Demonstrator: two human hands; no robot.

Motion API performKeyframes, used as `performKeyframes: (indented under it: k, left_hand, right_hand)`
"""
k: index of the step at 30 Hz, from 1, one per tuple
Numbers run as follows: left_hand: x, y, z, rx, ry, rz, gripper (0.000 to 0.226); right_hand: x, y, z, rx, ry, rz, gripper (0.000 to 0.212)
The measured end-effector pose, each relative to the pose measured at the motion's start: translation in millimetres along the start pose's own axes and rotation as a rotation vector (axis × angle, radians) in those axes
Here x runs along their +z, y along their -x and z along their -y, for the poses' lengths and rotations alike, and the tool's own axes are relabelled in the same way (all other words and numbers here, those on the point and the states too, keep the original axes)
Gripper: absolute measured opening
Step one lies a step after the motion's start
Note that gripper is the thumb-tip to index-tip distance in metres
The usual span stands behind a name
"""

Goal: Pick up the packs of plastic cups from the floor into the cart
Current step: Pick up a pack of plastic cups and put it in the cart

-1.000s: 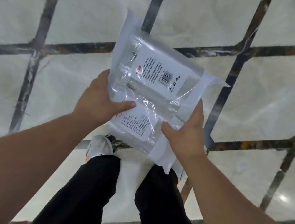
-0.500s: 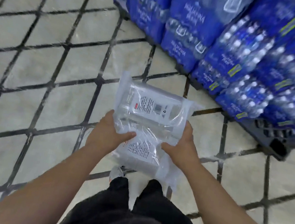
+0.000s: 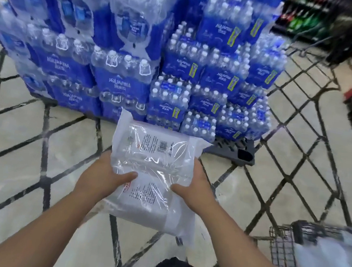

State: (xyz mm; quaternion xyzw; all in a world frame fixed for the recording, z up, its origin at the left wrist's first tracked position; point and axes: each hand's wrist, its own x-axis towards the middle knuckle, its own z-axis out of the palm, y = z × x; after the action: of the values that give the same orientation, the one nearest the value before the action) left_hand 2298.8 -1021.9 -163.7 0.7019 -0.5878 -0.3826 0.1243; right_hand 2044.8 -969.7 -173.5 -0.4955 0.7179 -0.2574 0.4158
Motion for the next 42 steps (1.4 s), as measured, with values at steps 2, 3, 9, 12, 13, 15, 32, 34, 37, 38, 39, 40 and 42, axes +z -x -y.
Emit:
performKeyframes:
  k: [2, 3, 9, 12, 13, 15, 32, 34, 37, 38, 39, 40, 42]
  left_hand:
    - [10, -1, -32, 0.073, -0.023, 0.029, 0.078]
    - [17, -1, -48, 0.106, -0.034, 0.039, 0.076]
    - [78, 18, -168, 0.366, -0.091, 0.137, 0.088]
    - [122, 39, -243, 0.467, -0.121, 0.157, 0.092]
    - [138, 49, -268, 0.5, -0.125, 0.165, 0.09]
    - [175, 66, -318, 0.552, -0.134, 0.195, 0.085]
    - [433, 259, -599, 1.025, -0.263, 0.549, 0.079]
    - [451, 276, -604, 1.07, -0.309, 0.594, 0.079]
    - [478, 288, -600, 1.098, -0.428, 0.659, 0.091]
    - [484, 291, -597, 1.108, -0.462, 0.679, 0.091]
    - [490, 292, -594, 1.117, -0.487, 0.682, 0.089]
    - [492, 294, -591, 1.128, -0.495, 0.691, 0.088]
    - [495, 292, -592, 1.135, -0.483, 0.705, 0.088]
  right_hand:
    - [-26, 13, -9, 0.05, -0.023, -0.072, 0.105]
    - [-40, 19, -15, 0.063, -0.045, -0.106, 0.107]
    - [-148, 57, -62, 0.108, -0.193, -0.317, 0.104]
    - [-217, 80, -92, 0.118, -0.219, -0.43, 0.103]
    - [-241, 89, -102, 0.128, -0.209, -0.467, 0.103]
    - [-291, 108, -123, 0.149, -0.184, -0.547, 0.102]
    - [-549, 329, -284, 0.422, -0.214, -1.09, 0.088]
    - [-545, 346, -299, 0.467, -0.232, -1.124, 0.084]
    - [-533, 360, -324, 0.561, -0.285, -1.116, 0.084]
    - [-528, 362, -331, 0.589, -0.319, -1.107, 0.082]
    - [-524, 365, -335, 0.61, -0.36, -1.102, 0.079]
    - [-520, 366, -338, 0.618, -0.402, -1.108, 0.073]
    - [-515, 367, -340, 0.643, -0.424, -1.129, 0.068]
